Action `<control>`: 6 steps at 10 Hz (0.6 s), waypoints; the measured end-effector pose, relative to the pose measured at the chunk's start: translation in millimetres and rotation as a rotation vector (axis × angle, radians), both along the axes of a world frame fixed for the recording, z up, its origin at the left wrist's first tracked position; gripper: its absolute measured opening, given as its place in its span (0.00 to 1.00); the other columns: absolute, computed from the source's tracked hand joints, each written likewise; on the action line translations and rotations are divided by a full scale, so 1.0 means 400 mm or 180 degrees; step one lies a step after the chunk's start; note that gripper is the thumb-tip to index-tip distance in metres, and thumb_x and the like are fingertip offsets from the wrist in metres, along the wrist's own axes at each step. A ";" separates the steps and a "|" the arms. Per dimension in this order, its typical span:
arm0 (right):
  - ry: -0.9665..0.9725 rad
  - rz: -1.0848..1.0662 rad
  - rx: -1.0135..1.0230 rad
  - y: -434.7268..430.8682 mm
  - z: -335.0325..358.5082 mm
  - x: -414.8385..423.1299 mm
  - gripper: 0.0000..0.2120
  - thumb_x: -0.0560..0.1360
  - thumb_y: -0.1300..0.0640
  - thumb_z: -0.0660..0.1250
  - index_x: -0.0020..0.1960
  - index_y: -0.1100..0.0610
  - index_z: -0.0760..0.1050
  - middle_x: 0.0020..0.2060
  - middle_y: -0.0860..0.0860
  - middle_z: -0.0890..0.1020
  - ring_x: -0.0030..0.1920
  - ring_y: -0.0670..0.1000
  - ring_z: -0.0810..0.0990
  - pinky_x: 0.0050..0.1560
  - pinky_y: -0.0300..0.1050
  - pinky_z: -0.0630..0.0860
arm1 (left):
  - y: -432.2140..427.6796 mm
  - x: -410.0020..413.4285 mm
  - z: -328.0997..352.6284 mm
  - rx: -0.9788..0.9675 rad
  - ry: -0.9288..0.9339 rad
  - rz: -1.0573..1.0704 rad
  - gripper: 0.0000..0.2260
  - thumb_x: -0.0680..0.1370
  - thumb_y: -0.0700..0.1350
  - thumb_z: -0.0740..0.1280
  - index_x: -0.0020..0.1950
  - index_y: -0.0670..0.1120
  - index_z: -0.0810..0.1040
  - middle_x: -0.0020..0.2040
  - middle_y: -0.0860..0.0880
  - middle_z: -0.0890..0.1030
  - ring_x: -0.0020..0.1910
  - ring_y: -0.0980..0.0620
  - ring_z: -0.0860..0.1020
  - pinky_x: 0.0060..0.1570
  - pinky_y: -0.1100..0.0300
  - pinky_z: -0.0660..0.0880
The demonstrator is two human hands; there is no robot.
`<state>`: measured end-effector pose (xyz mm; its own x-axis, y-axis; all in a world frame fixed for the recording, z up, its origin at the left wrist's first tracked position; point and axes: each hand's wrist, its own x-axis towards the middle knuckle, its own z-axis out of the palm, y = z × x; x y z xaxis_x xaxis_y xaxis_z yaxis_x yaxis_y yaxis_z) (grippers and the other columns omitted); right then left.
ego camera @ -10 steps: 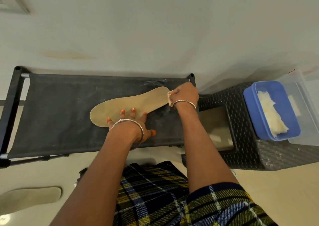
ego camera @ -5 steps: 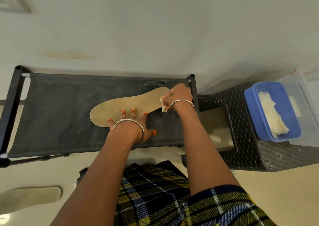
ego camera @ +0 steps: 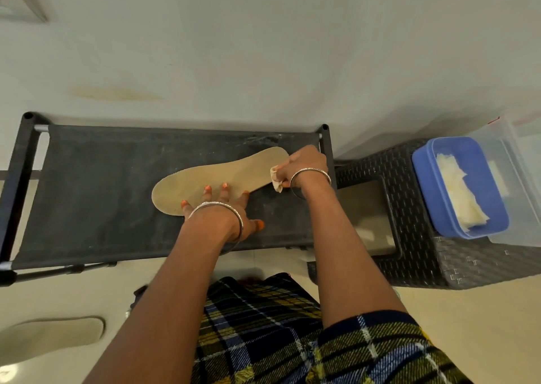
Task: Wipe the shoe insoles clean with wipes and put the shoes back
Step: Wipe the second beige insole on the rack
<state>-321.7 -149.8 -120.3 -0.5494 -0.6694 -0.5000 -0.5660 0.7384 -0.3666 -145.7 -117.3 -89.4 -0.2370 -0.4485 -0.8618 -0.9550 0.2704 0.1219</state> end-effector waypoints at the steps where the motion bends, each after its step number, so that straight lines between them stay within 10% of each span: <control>1: 0.0446 -0.0278 -0.0369 0.001 0.003 0.002 0.08 0.72 0.58 0.73 0.50 0.58 0.84 0.49 0.56 0.84 0.51 0.57 0.83 0.44 0.42 0.75 | 0.001 0.001 -0.001 -0.0011 0.0028 -0.0006 0.35 0.79 0.66 0.54 0.78 0.60 0.37 0.79 0.51 0.34 0.77 0.42 0.35 0.70 0.29 0.44; 4: -0.0366 0.0182 -0.0043 -0.008 -0.009 0.045 0.09 0.60 0.60 0.78 0.40 0.57 0.86 0.42 0.55 0.86 0.44 0.56 0.85 0.48 0.51 0.84 | -0.001 -0.001 0.000 -0.0009 0.0024 0.0016 0.35 0.79 0.66 0.54 0.78 0.60 0.38 0.79 0.51 0.35 0.77 0.42 0.35 0.70 0.29 0.43; 6: 0.0484 0.0044 -0.0631 -0.004 0.015 0.029 0.08 0.76 0.59 0.70 0.54 0.55 0.85 0.51 0.53 0.85 0.55 0.55 0.82 0.51 0.43 0.77 | 0.001 0.002 0.001 -0.0011 0.0029 0.0025 0.35 0.79 0.66 0.54 0.78 0.60 0.38 0.79 0.51 0.35 0.77 0.42 0.35 0.70 0.29 0.43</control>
<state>-310.1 -151.2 -114.2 -0.5985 -0.7541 -0.2702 -0.6353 0.6523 -0.4134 -144.8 -116.9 -88.8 -0.2413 -0.4535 -0.8580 -0.9559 0.2635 0.1296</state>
